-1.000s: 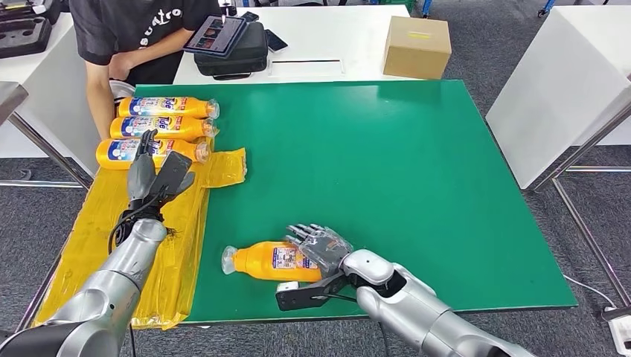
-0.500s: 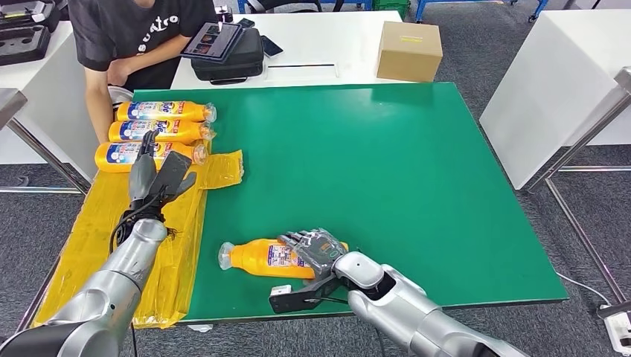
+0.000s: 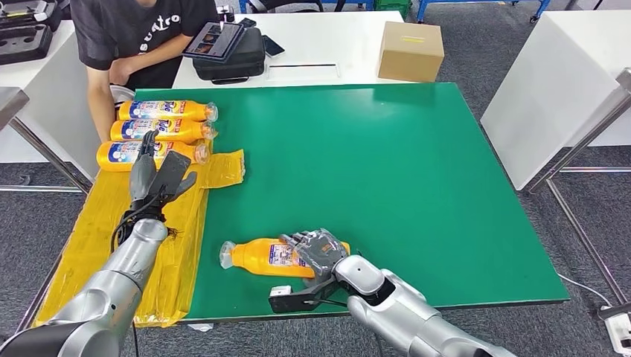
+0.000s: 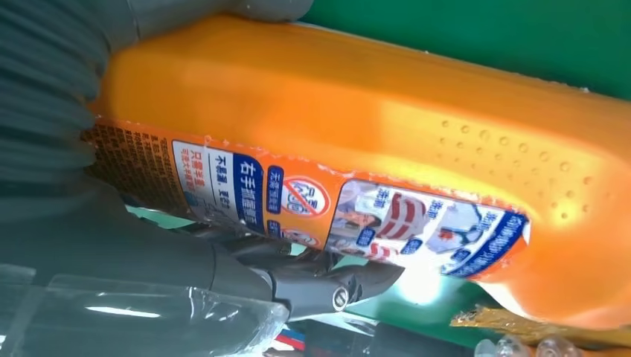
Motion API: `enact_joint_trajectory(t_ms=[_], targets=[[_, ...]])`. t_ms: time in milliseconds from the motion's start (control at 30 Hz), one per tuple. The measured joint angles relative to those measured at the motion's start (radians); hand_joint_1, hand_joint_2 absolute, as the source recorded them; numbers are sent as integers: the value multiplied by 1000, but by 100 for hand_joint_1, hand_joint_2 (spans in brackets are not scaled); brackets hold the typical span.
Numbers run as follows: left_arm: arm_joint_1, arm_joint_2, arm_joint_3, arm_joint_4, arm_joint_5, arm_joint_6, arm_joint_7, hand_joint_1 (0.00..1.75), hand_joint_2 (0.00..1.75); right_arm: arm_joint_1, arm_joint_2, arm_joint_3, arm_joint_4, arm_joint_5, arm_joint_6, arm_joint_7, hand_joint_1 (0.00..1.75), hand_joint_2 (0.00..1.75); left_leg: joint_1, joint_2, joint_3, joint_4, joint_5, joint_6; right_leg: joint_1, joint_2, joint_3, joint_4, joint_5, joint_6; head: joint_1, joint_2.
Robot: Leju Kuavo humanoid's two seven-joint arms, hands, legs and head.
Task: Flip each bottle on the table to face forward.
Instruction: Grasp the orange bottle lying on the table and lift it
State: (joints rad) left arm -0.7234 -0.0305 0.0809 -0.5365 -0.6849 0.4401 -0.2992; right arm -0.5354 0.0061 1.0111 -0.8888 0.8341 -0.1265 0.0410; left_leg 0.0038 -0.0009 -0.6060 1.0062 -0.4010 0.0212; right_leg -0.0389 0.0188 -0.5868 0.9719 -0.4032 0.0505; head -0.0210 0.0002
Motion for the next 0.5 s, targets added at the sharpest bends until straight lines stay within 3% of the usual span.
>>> enact_joint_trajectory(t_ms=[300,500], targets=[[13,1,0,0,13,1,-6,0,175,34,-22,-60,-68,9,-22,12,175,175,0,-4,-13,0,4,2,0,-4,-9,0,2,3,0,0],[36,3,0,-10,37,7,-30,0,175,86,-34,-148,-222,0,-190,-26,175,175,-1,-4,-18,1,4,2,-1,-4,-15,0,2,3,0,0]])
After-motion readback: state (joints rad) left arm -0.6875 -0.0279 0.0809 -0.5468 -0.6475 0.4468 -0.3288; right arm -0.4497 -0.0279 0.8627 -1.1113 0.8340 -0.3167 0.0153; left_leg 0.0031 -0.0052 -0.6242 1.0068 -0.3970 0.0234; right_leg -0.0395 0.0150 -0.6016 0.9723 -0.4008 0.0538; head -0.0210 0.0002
